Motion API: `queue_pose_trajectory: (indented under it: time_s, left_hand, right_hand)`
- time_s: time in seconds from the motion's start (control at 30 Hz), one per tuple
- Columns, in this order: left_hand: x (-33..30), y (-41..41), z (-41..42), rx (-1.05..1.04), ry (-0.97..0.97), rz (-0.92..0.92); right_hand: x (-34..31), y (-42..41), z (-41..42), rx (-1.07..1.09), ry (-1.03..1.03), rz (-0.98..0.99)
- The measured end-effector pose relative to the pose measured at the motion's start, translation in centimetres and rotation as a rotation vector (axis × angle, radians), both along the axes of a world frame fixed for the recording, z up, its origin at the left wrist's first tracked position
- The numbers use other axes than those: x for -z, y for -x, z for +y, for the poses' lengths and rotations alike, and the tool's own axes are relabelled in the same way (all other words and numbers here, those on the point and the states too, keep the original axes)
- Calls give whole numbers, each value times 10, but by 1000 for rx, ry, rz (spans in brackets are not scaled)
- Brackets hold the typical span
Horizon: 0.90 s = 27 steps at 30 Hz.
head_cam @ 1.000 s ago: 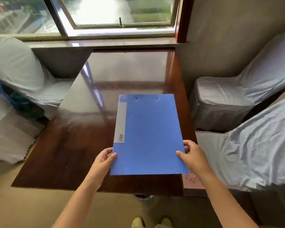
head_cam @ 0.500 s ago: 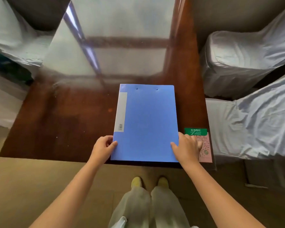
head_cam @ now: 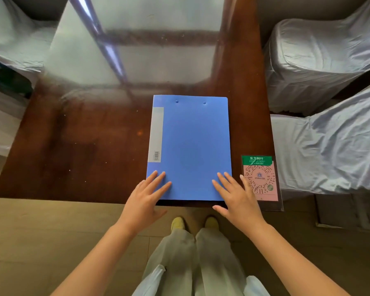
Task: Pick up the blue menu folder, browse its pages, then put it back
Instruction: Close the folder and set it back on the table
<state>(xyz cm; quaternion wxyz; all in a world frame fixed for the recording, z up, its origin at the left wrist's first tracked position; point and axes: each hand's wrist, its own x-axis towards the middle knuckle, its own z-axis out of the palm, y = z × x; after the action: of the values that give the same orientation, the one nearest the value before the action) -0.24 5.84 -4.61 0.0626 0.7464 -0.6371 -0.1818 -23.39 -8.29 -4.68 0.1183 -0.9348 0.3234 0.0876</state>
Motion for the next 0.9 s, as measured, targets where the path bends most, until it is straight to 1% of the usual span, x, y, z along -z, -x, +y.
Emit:
queue_pose_trajectory:
  time_s: [0.07,0.17,0.27,0.43,0.9]
  left_hand:
    - [0,-1,-1,26,-21,-36]
    - [2,-5,-3,77,-4,-96]
    - [6,-7,-2,105,23,-125]
    - [10,-7,-2,125,59,-134]
    - [13,-2,-5,168,120,-137]
  right_hand:
    - [1,1,-1,-14,-6,1]
    - [-1,4,-4,-65,1,17]
    - [-2,8,-6,-87,48,-20]
    - [3,16,-8,-108,70,-84]
    - [11,35,-15,-122,48,-164]
